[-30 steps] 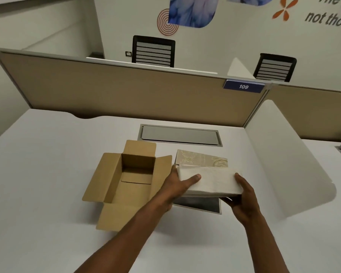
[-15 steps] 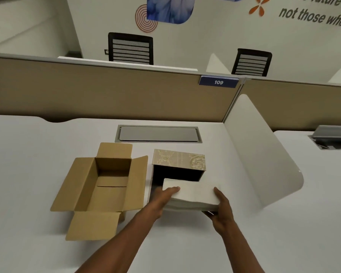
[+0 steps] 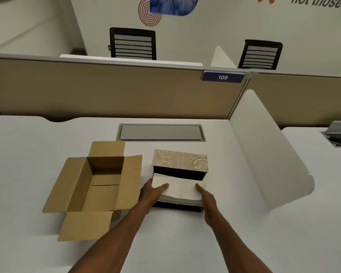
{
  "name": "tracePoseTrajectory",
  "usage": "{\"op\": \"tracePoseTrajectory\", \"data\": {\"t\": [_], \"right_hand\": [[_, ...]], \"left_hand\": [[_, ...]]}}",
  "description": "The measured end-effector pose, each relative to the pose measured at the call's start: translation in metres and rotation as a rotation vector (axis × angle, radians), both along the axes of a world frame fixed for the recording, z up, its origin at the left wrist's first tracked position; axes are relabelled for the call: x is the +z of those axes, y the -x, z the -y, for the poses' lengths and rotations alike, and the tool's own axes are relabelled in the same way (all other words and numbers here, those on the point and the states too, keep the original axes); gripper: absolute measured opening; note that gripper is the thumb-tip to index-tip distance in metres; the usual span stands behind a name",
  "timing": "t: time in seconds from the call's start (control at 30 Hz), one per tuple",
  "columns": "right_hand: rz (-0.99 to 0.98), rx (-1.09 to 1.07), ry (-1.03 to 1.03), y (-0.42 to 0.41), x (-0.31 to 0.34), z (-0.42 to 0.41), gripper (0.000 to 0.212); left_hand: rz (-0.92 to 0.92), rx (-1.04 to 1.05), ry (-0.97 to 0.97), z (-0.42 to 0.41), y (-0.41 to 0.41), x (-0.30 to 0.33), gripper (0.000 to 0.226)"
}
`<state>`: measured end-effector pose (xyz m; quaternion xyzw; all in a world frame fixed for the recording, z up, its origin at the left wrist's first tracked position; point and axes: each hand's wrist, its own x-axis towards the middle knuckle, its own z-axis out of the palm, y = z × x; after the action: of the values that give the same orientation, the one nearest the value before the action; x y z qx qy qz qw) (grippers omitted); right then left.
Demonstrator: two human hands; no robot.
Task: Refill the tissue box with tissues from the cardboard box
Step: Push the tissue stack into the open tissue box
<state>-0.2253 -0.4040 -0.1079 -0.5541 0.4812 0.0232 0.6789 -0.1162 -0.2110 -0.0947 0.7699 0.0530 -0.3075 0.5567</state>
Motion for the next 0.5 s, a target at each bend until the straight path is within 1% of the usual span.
{"op": "tracePoseTrajectory", "data": {"t": [0.1,0.2,0.27,0.3,0.37,0.43,0.5], "right_hand": [[0.015,0.059,0.09,0.001,0.0,0.0,0.062],[-0.044,0.084,0.193,0.001,0.0,0.002,0.076],[-0.072,0.073,0.27,0.001,0.002,0.005,0.068],[-0.078,0.06,0.305,0.0,0.002,0.007,0.07],[-0.116,0.081,0.356,-0.002,0.004,0.009,0.067],[-0.165,0.133,0.359,-0.004,0.003,0.009,0.063],[-0.18,0.189,0.382,-0.007,0.0,0.006,0.074]], "left_hand": [[0.03,0.004,-0.04,0.002,-0.002,-0.005,0.049],[0.077,0.055,-0.115,0.006,0.0,-0.009,0.051],[0.091,0.085,-0.172,0.008,0.001,-0.011,0.063],[0.086,0.091,-0.189,0.009,0.001,-0.012,0.067],[0.096,0.078,-0.211,0.011,0.001,-0.013,0.061],[0.122,0.056,-0.231,0.013,0.0,-0.015,0.055],[0.143,0.023,-0.254,0.014,0.0,-0.015,0.059]]}}
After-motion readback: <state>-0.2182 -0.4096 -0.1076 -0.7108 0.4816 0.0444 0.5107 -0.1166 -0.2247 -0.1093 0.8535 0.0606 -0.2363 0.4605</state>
